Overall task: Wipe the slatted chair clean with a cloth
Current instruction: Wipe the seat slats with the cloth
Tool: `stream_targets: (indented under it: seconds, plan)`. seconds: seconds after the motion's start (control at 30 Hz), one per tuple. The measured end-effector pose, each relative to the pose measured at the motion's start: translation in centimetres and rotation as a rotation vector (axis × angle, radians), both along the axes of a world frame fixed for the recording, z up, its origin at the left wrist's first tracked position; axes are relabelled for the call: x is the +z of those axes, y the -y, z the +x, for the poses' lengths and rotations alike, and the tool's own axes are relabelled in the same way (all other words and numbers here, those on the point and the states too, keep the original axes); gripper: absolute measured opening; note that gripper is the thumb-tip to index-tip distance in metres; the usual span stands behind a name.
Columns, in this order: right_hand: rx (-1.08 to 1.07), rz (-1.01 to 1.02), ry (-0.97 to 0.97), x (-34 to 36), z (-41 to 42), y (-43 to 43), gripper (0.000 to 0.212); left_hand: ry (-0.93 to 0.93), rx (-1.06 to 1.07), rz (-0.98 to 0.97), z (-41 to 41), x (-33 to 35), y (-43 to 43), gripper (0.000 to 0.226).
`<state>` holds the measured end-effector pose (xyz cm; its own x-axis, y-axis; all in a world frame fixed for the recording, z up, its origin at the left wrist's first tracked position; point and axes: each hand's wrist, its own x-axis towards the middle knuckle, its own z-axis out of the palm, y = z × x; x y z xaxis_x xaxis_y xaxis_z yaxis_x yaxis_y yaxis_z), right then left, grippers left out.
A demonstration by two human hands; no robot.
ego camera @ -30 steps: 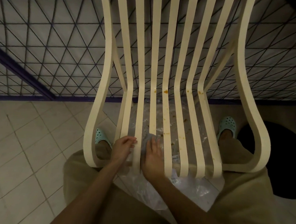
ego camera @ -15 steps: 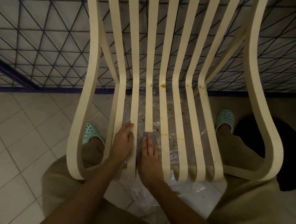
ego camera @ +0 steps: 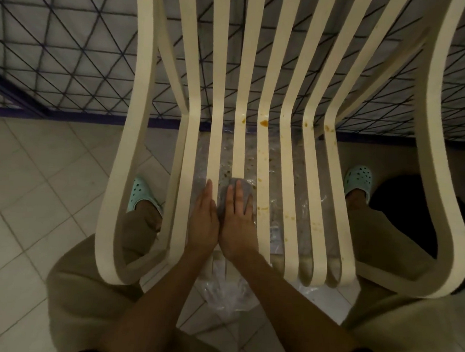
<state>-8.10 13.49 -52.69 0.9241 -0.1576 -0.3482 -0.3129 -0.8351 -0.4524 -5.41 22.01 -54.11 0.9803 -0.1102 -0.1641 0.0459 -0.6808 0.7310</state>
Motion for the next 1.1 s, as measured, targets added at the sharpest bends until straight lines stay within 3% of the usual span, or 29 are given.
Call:
stream_targets:
  seconds: [0.2, 0.4, 0.57, 0.7, 0.97, 1.1]
  plan:
    - [0.065, -0.061, -0.043, 0.6, 2.2, 0.9, 0.089, -0.008, 0.013, -0.033, 0.3, 0.2, 0.1, 0.05]
    - [0.088, -0.039, -0.1, 1.3, -2.2, -0.1, 0.092, -0.03, 0.009, -0.08, -0.2, 1.1, -0.2, 0.049]
    - [0.043, 0.025, -0.062, 2.1, -7.1, -1.6, 0.071, -0.008, 0.011, -0.093, -0.8, 1.2, -0.4, 0.049]
    - [0.041, 0.044, -0.071, 2.0, -9.2, -2.0, 0.069, 0.02, 0.017, -0.109, -0.9, 1.0, -0.3, 0.048]
    - [0.077, 0.041, -0.057, 1.5, -7.9, -1.3, 0.077, 0.0, 0.03, -0.135, -0.8, 0.3, -0.3, 0.047]
    - [0.093, 0.045, -0.07, 1.3, -5.0, -0.6, 0.092, 0.029, 0.011, -0.099, -0.7, 0.0, -0.4, 0.047]
